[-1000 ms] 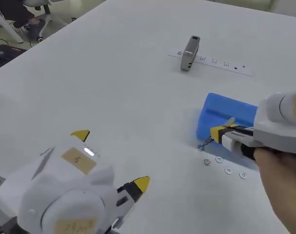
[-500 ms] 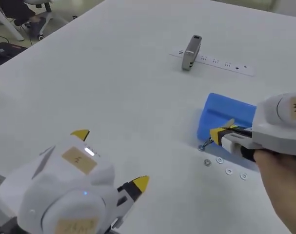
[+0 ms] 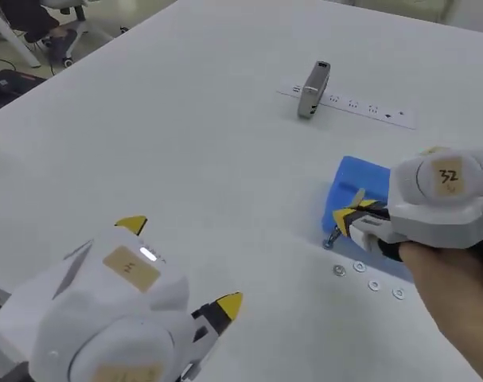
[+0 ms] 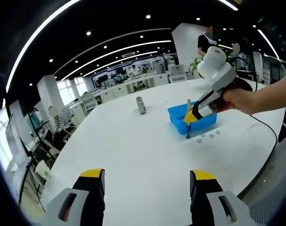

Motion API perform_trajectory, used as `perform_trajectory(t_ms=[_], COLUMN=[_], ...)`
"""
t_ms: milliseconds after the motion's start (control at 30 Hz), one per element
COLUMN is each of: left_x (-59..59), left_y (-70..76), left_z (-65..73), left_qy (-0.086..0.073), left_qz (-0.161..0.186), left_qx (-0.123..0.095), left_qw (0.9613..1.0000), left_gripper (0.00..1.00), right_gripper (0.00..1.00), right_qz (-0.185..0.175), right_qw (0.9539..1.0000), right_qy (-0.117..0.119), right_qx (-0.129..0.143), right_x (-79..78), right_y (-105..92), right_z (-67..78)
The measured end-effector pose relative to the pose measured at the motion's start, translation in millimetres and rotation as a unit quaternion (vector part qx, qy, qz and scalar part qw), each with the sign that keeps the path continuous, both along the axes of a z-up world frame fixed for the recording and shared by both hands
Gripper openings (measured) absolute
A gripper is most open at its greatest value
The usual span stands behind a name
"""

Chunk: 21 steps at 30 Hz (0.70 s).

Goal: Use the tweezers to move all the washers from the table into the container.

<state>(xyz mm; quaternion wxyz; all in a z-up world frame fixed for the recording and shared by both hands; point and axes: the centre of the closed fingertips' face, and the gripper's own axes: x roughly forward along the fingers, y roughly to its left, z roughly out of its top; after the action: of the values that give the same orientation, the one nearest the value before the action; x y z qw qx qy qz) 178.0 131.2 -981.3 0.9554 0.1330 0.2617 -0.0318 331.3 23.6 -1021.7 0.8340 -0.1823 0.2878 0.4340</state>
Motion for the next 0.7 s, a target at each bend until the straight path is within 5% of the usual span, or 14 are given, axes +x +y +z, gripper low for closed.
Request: perform_trajectory(t_ms=[167,267,433,700], left_x=[0.2,0.3,0.5,0.1], left_y=[1.5,2.1,2.1,1.4], left_z=[0.4,0.4,1.1,1.4], left_qy=[-0.002,-0.002,-0.004,-0.006], left_qz=[0.003,0.004,0.004,0.001], left_qx=[-0.002,-0.002,-0.003,-0.005], left_qw=[1.0000,1.0000,1.0000,1.0000], left_gripper=[0.74,0.74,0.74,0.74], right_gripper=[0.01,0.01,0.00,0.00], right_qz=[0.004,-0.017,-0.010,-0.015], right_qw=[0.9999,0.9995,0.9997,0.9992], right_qy=[-0.012,0.000,-0.008,0.028], right_qx=[0.000,0.028,0.021,0.025], right_x=[1.7,2.9,1.0,1.0], right_y=[1.0,-3.5,-3.5,-5.7], right_z=[-0.6,0.0,0.1,1.2])
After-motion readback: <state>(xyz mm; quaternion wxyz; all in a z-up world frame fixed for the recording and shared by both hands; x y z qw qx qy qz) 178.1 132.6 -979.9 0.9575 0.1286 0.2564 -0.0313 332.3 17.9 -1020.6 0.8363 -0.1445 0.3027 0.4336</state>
